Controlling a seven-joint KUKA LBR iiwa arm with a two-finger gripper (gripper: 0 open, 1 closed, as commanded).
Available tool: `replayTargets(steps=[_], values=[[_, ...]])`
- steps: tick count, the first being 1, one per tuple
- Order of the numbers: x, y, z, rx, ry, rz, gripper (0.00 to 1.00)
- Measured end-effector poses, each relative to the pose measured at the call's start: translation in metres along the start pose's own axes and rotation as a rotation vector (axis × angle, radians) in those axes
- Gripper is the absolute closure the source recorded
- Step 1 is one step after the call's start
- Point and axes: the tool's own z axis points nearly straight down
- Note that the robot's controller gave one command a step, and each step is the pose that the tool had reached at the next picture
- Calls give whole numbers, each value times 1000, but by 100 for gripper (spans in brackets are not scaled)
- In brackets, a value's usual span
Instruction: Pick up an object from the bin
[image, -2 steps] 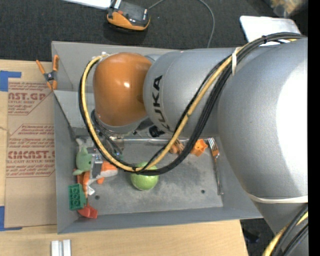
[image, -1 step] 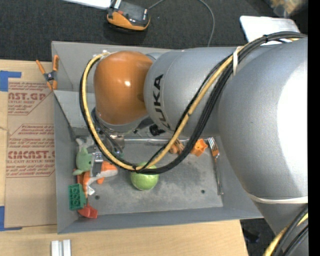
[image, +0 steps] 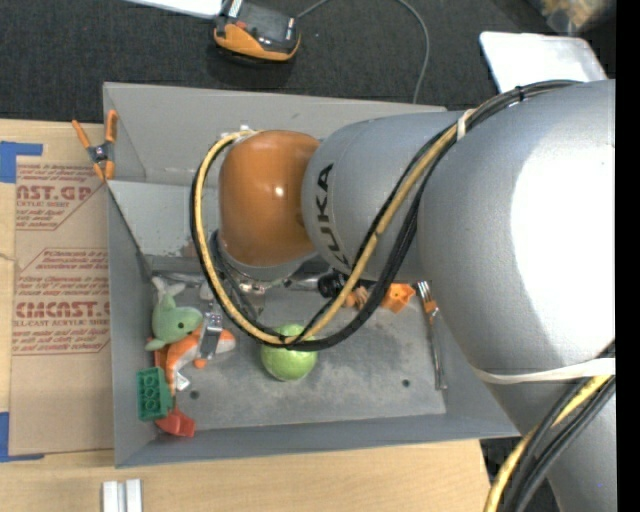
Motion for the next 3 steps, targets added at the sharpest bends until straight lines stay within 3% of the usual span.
replayTargets(steps=[1, 2, 3], values=[[24, -5, 30, 6, 6, -103, 0], [35, -33, 39, 4, 3, -309, 0], [40, -53, 47, 5, 7, -102, 0]])
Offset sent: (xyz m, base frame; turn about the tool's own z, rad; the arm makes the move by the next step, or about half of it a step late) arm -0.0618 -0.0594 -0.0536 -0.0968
